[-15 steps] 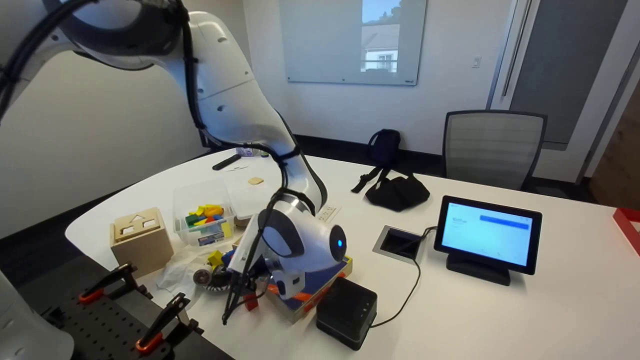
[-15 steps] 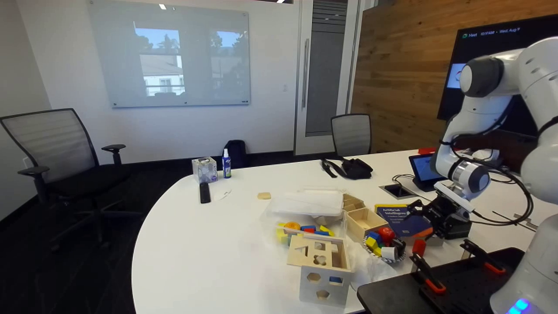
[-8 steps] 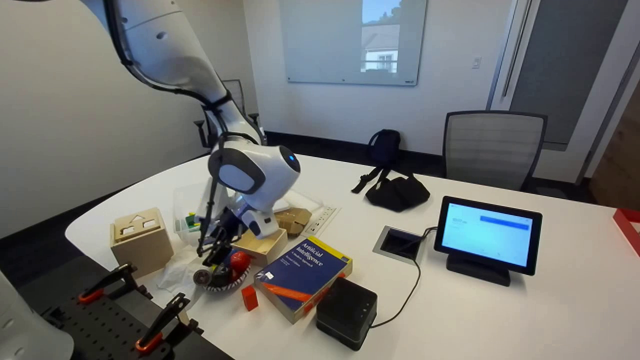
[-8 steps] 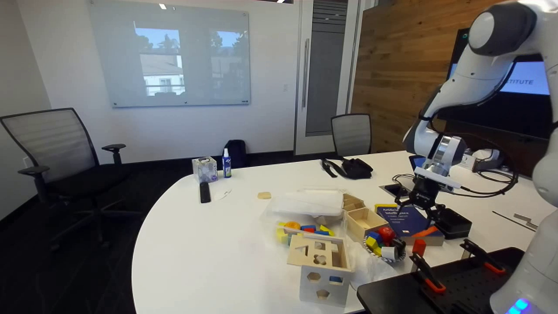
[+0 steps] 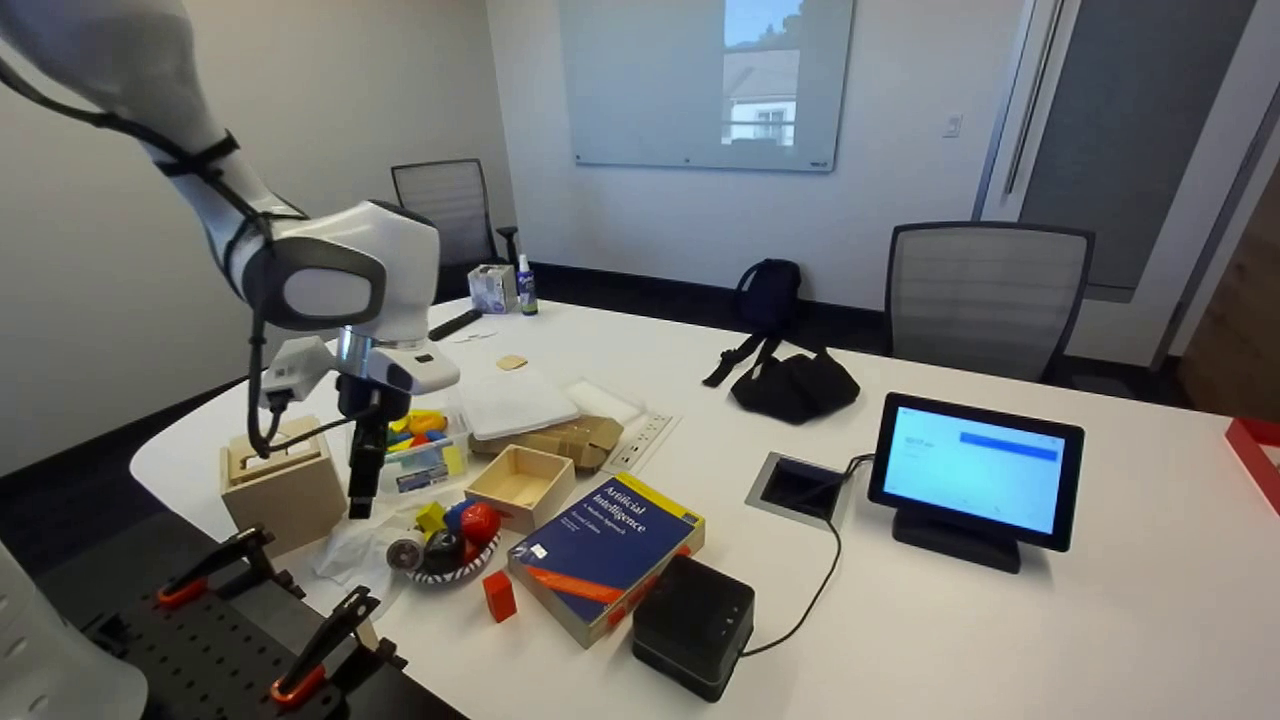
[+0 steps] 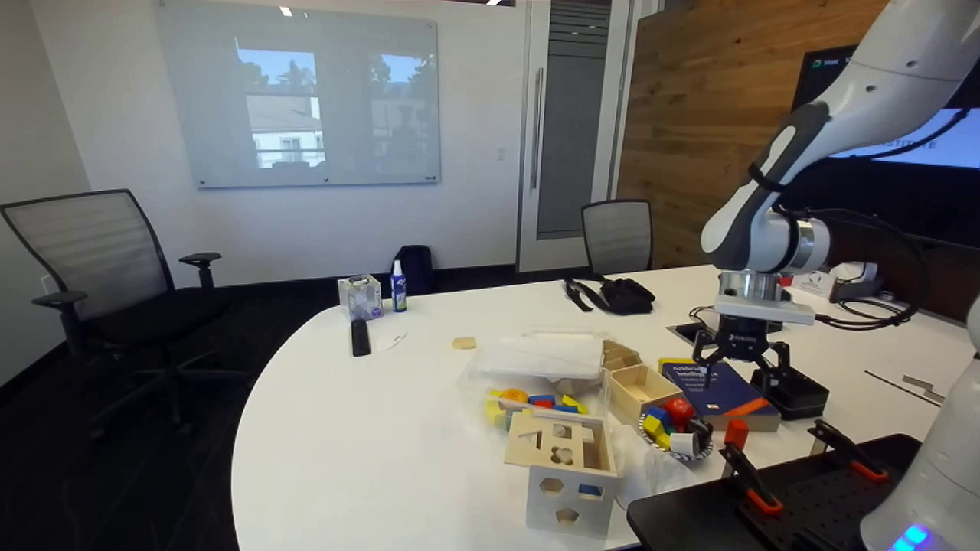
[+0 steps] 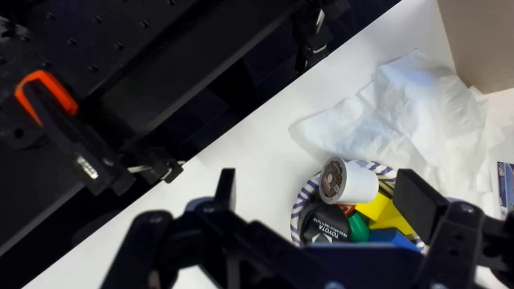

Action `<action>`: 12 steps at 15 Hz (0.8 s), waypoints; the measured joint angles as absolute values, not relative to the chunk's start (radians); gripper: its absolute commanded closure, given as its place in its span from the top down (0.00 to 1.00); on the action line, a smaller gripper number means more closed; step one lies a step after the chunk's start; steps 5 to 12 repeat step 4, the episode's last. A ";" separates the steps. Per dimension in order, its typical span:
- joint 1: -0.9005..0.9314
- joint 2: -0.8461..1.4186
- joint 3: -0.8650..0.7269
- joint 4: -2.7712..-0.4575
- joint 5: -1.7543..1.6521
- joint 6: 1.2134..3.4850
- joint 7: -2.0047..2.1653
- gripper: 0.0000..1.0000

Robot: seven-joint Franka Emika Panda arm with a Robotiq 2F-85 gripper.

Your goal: Move the red rectangular block from the bowl and place it north of the book

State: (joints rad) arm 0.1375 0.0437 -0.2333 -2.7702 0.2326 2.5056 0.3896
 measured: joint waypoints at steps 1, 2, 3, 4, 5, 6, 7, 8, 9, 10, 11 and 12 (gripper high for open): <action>0.132 -0.001 -0.208 -2.802 0.151 2.543 0.470 1.00; 0.119 -0.034 -0.180 -2.803 0.072 2.560 0.547 1.00; 0.101 -0.059 -0.151 -2.791 0.002 2.572 0.615 1.00; 0.080 -0.080 -0.122 -2.778 -0.062 2.584 0.676 1.00; 0.080 -0.080 -0.122 -2.778 -0.062 2.584 0.676 1.00; 0.080 -0.080 -0.122 -2.778 -0.062 2.584 0.676 1.00; 0.080 -0.080 -0.122 -2.778 -0.062 2.584 0.676 1.00; 0.080 -0.080 -0.122 -2.778 -0.062 2.584 0.676 1.00; 0.080 -0.080 -0.122 -2.778 -0.062 2.584 0.676 1.00; 0.080 -0.080 -0.122 -2.778 -0.062 2.584 0.676 1.00; 0.080 -0.080 -0.122 -2.778 -0.062 2.584 0.676 1.00; 0.080 -0.080 -0.122 -2.778 -0.062 2.584 0.676 1.00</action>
